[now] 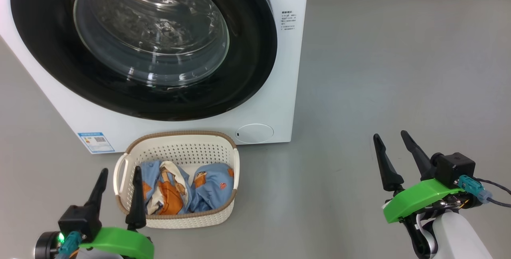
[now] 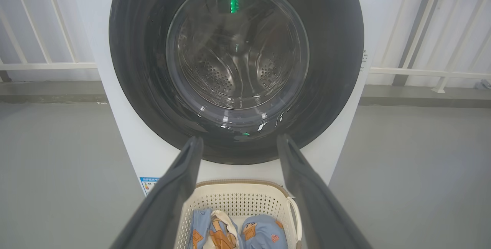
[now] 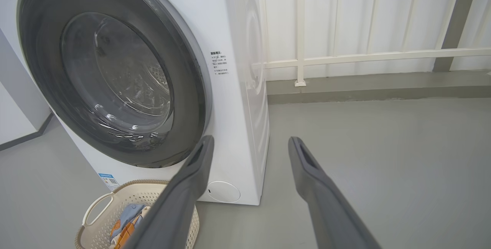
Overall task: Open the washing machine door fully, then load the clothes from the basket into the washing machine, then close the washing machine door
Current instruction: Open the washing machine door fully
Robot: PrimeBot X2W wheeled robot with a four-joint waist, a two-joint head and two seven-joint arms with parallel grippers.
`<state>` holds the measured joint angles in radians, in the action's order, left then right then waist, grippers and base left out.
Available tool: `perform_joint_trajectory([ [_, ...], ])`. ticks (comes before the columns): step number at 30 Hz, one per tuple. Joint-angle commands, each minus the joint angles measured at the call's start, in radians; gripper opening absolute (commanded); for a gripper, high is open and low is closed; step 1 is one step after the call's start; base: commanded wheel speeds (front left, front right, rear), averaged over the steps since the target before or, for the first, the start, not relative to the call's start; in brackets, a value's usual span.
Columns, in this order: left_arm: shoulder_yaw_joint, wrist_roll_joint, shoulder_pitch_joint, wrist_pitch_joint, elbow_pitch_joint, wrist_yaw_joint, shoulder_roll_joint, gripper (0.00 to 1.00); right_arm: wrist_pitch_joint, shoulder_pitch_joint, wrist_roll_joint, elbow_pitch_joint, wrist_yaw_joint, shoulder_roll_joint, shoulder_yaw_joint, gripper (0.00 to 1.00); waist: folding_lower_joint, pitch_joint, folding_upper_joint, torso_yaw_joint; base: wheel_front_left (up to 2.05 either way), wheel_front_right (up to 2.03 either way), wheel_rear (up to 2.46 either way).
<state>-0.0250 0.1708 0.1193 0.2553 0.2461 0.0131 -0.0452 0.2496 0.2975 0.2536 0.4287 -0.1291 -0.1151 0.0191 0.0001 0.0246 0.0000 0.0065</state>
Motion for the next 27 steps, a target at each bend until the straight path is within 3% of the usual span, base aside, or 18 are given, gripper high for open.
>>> perform_joint_trajectory([
  [1, 0.032, -0.013, 0.011, 0.006, -0.027, -0.002, -0.011, 1.00, 0.012, 0.020, 0.008, -0.027, -0.002, 0.002, 0.024, 1.00, 0.0000, -0.002, 0.0000, 0.001, 0.00, 0.00, 0.00],
  [27, -0.001, -0.018, 0.007, 0.006, -0.039, -0.006, -0.007, 1.00, 0.012, 0.020, 0.010, -0.045, -0.002, -0.006, 0.015, 1.00, 0.0000, 0.024, 0.0000, 0.012, 0.00, 0.00, 0.00],
])
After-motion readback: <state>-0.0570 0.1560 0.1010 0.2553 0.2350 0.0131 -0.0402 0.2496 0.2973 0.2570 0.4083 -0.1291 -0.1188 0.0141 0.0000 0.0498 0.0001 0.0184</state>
